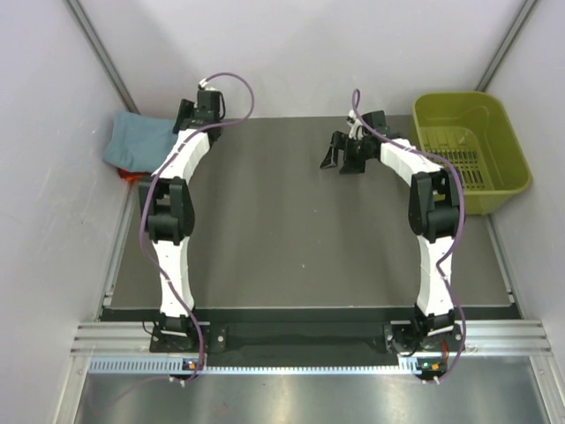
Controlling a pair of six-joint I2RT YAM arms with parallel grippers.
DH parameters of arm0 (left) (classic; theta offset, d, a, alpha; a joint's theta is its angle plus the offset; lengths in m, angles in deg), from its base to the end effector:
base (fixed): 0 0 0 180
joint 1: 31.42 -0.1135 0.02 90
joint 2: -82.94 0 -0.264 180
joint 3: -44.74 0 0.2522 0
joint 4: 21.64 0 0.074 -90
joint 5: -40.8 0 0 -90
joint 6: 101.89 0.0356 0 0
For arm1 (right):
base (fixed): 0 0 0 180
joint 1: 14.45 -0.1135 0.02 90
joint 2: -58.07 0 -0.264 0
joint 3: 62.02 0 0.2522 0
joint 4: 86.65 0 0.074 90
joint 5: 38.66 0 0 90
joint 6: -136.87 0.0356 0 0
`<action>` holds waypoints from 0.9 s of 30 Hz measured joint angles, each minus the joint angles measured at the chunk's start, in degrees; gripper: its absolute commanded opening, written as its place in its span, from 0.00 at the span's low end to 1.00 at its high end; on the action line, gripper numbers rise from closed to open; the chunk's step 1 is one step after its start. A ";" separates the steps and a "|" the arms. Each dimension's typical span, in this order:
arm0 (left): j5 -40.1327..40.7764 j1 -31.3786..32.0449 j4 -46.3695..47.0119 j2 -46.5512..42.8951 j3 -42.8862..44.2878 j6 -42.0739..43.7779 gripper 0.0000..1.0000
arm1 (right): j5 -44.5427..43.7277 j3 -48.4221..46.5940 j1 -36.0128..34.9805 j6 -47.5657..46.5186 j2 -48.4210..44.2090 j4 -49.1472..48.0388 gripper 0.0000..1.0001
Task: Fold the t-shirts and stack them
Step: Neatly place the folded tshirt to the corner
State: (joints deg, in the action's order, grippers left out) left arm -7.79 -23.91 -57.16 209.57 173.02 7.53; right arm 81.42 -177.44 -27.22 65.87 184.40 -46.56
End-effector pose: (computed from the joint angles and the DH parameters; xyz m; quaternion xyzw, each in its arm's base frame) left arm 0.5119 -0.0437 0.2765 0.0304 0.8415 0.3560 0.4053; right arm 0.4739 0.1257 0.1970 -0.0370 0.9137 0.3235 0.2431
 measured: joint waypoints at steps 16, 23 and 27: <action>-8.22 -4.11 -6.56 2.97 1.68 -2.99 0.55 | 1.25 0.00 1.66 0.55 -0.13 -0.20 0.84; -9.18 -4.55 -6.51 8.41 4.68 -2.95 0.54 | 1.29 0.00 1.95 0.61 -0.13 -0.22 0.84; -9.25 -5.01 -6.49 10.08 5.73 -3.17 0.28 | 1.25 0.00 2.12 0.59 -0.13 -0.26 0.84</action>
State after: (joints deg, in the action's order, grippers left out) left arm -17.03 -28.91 -63.65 219.64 178.75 4.36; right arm 82.67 -177.44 -25.10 66.46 184.26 -46.82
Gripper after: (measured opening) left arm 0.437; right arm 0.839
